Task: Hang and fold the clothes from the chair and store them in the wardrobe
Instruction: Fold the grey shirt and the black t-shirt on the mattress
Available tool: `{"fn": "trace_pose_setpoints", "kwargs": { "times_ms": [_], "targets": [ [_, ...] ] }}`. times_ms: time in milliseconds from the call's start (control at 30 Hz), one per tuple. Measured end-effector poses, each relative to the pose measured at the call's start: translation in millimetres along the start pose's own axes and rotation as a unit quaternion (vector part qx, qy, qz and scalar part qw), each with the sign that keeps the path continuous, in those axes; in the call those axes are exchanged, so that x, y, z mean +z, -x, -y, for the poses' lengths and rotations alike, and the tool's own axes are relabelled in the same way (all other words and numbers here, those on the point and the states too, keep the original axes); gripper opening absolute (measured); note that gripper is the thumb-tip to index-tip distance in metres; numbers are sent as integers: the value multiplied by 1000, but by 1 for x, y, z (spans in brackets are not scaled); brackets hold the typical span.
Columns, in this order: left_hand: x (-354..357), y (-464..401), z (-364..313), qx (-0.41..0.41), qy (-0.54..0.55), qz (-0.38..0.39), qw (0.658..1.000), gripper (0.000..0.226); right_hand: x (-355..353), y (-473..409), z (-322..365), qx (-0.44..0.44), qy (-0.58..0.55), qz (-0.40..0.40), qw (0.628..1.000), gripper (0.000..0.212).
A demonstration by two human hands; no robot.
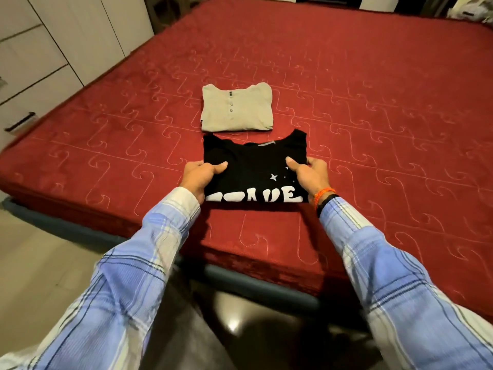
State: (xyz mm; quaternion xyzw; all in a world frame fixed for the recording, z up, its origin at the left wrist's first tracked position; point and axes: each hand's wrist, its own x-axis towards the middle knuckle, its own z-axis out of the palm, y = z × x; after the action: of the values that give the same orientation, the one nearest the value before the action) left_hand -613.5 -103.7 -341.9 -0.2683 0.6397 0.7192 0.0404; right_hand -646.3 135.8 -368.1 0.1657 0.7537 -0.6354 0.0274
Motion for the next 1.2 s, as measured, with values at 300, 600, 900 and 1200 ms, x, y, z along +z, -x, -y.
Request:
{"fn": "trace_pose_setpoints", "kwargs": {
  "times_ms": [300,600,900,1200],
  "targets": [
    [11,-155,-83,-20,25,-3,999,37,75,-149,60,-26,-16,3,1000,35],
    [34,-242,-142,-22,1,-30,999,22,108,-247,106,-9,35,-6,999,44],
    [29,-272,-112,-54,-210,-95,972,31,121,-246,95,17,258,-47,965,46],
    [29,-274,-130,-120,-138,-19,983,39,118,-255,93,134,93,1,987,63]
  ]
}}
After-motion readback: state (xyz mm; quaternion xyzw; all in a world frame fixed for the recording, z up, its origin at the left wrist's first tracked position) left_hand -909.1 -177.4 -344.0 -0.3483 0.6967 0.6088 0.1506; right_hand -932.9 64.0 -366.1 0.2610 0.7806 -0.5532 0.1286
